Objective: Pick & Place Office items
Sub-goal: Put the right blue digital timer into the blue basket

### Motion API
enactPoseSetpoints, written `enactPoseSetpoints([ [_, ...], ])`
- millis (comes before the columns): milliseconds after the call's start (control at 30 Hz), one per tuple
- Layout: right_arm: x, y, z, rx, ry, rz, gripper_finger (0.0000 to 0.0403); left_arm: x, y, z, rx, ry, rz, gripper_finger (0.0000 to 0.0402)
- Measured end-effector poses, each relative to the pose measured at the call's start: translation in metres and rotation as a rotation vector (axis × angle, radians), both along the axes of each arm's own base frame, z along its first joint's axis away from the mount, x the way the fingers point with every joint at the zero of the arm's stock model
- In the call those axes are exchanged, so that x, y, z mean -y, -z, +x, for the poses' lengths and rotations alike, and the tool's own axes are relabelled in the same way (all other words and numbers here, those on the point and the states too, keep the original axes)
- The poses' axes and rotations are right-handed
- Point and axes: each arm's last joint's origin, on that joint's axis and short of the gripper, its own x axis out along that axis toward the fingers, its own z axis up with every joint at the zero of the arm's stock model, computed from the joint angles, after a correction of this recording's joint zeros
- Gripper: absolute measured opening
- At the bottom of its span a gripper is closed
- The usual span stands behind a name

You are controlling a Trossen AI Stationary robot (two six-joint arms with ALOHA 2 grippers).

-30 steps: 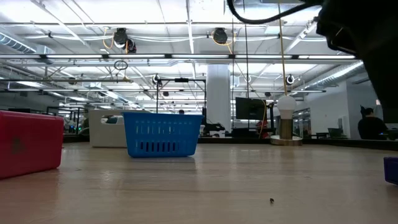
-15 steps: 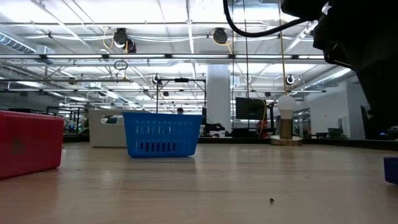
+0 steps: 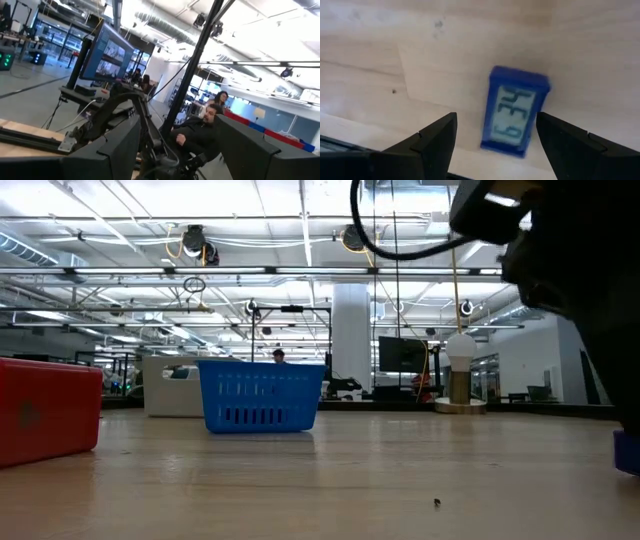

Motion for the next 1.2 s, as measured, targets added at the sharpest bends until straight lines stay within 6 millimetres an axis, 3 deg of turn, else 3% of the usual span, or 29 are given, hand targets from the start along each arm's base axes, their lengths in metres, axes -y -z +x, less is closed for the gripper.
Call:
enactPoseSetpoints([
  [233,-0.007,0.018,0.006,-0.025,-0.009,0.051,0.0267,-0.001,-0.001,-0.004,0.013,0.0,-0.004,0.0255],
  [800,-0.004,0.023,0.0,-0.118,-0.016,0.036,0.0267,-0.001,-0.001,-0.004,0.013,0.0,-0.003,0.0255],
  [1200,-0.001,0.025,-0.005,-0.178,-0.031,0.02,0.0244,-0.001,-0.001,-0.004,0.015,-0.002,0.006,0.0255],
])
